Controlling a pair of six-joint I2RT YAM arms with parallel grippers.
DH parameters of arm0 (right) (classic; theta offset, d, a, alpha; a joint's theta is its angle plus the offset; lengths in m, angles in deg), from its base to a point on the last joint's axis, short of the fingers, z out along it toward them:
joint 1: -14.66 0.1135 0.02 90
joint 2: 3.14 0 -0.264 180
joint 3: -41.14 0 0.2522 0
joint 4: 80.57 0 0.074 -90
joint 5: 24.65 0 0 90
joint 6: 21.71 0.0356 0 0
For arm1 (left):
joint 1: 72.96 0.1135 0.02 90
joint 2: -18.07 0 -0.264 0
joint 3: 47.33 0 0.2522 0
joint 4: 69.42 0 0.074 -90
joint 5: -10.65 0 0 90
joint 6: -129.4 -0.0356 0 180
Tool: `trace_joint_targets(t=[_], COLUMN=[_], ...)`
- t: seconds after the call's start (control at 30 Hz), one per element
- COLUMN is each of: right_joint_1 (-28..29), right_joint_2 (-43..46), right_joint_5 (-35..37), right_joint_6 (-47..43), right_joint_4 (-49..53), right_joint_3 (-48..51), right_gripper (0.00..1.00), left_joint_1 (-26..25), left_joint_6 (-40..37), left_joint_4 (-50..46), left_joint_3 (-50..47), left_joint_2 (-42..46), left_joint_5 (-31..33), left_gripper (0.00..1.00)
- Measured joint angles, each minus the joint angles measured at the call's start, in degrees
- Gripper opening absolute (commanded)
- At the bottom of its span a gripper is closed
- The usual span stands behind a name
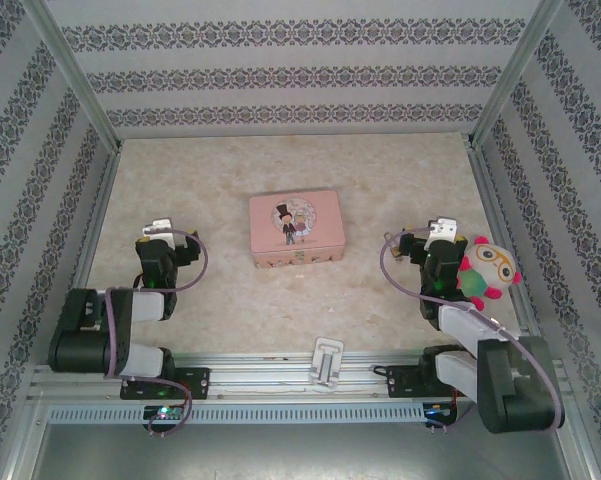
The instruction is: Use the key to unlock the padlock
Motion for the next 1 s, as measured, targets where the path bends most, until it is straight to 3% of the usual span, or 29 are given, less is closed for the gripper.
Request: trace_joint_targets(t=[0.17,0.47,0.6,0.83,1.0], right_joint_1=[-0.96,-5.38,-5.51,-5.44,-5.44], right_joint_2=[-4.50,-15.52,-24.50,-24.46,-24.48], right_joint_5=[-3.56,-12.07,-14.12,-16.57,-23.63], right_joint_6=[-0.85,0.87,1.60,1.97,-0.44], right_joint_4=[-6.58,-18.10,-24.63,-22.18,-20.74], right_joint_3=[0.33,0.20,0.17,-5.01,-6.36], right_gripper=[0.98,0.98,0.98,0.98,0.98], left_joint_1=[0.11,1.07,1.14,1.14,1.14], left_joint_6=[-0.07,-2.69,-3.10,-3.52,-3.65], left_joint_4=[9.01,6.64,5.95,5.29,4.81], left_joint_3=[0.07,6.73,7.10,7.10,7.10], left_joint_2=[-9.20,-9.75,-9.73,-9.73,-9.73], left_joint_5=[-4.70,-18.01,-19.96,-20.15,-20.17], left_gripper=[0.99,0.99,0.99,0.99,0.99])
